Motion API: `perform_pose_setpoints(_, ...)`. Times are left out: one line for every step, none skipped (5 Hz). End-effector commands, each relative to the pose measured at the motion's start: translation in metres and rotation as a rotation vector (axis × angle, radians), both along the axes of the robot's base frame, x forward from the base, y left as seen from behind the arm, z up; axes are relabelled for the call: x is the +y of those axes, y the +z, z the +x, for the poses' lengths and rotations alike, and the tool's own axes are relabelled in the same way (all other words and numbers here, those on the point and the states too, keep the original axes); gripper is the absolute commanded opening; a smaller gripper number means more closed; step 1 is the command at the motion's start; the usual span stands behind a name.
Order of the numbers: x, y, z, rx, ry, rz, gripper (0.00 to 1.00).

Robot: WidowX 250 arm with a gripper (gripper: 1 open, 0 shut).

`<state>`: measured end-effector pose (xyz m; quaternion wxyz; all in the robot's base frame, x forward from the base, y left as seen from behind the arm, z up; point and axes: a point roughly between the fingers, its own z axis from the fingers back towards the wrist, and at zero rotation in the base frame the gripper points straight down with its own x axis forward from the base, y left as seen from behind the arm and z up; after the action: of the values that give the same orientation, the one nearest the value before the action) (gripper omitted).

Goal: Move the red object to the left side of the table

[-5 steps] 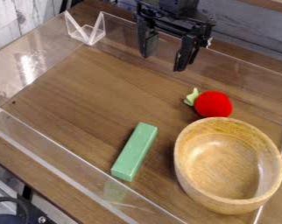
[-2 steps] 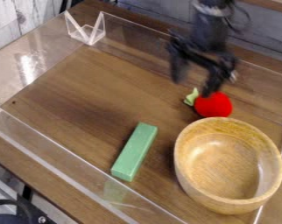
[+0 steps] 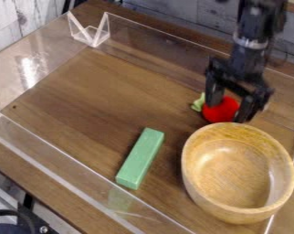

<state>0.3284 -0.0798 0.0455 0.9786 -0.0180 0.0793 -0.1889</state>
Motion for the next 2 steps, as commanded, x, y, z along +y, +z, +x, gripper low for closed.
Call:
perform_pose_setpoints(0.011, 0.0095, 0.0138, -0.058, -0.045, -0.005, 1.0)
perform_pose_setpoints(0.0092, 0.0057, 0.0189, -0.058, -0.053, 0.01, 1.0)
